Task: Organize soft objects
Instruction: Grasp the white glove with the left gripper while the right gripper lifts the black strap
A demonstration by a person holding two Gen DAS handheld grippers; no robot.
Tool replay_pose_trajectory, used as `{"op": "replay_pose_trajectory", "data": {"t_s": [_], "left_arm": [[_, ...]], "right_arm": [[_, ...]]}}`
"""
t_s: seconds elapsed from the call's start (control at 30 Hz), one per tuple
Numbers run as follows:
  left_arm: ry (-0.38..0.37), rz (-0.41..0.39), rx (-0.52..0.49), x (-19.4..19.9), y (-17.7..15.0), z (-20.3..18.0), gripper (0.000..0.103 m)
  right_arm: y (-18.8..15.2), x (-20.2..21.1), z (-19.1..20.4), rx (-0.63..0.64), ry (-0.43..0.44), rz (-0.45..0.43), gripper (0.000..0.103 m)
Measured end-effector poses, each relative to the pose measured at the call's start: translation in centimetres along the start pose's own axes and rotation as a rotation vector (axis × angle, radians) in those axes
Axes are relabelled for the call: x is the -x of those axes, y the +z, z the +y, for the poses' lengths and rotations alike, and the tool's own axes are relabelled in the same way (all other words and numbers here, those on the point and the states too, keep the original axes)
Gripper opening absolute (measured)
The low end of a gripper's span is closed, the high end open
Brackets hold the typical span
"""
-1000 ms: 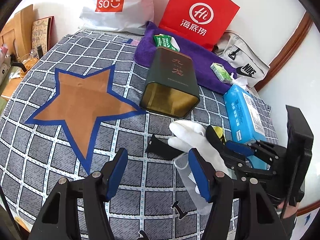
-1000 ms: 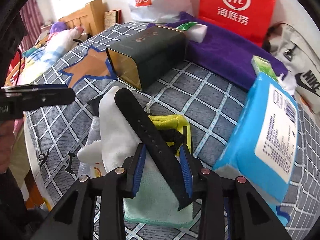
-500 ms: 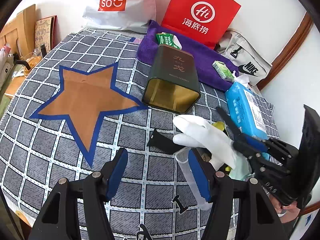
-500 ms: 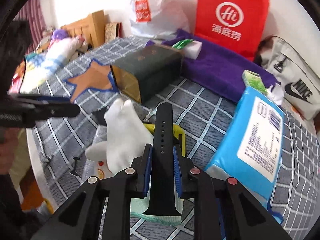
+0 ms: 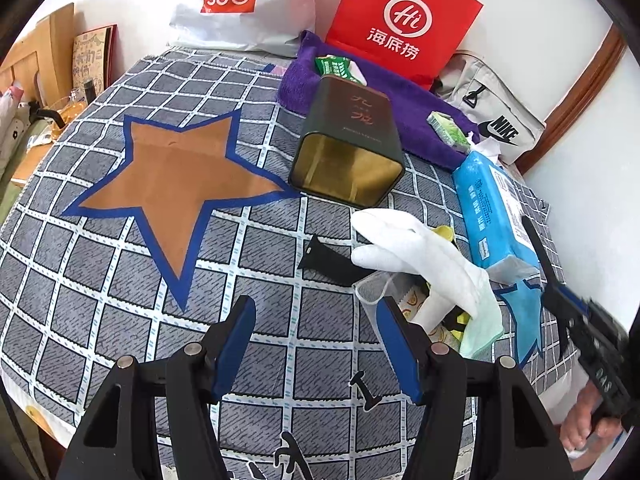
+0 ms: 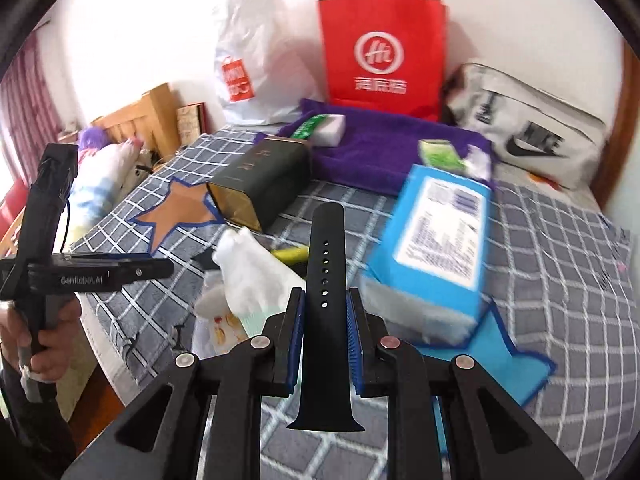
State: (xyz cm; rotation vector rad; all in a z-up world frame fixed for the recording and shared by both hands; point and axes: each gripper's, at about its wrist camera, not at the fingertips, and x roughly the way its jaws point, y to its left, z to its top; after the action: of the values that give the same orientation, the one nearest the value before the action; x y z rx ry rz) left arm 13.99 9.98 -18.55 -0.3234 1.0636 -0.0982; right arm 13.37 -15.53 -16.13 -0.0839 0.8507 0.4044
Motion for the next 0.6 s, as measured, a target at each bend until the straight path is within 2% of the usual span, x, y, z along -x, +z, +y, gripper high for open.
{"op": "replay_pose_trajectory", "data": {"t_s": [0.13, 0.3, 0.5, 0.6], "left_arm": [[-0.04, 0.001, -0.029, 0.1, -0.1, -1.5, 0.061], [-0.079, -0.005, -0.113, 0.0, 0.2, -4.8, 0.061], [-0.086, 0.036, -0.195, -2.2, 0.7, -9.0, 0.065], [-0.079, 0.051, -0.206, -3.6, 0.9, -10.2, 0.065]], "right_arm": [[-2.5, 0.7, -1.1, -0.033, -0.061, 0.022, 0.02], [-5.5, 0.2, -3.4, -0.106, -0.119, 0.085, 0.02], [-7.7, -0.9, -5.6, -0.178, -0.185, 0.126, 0.02], [-8.2, -1.1, -5.9, -0.19, -0.182, 0.129, 0.02]]}}
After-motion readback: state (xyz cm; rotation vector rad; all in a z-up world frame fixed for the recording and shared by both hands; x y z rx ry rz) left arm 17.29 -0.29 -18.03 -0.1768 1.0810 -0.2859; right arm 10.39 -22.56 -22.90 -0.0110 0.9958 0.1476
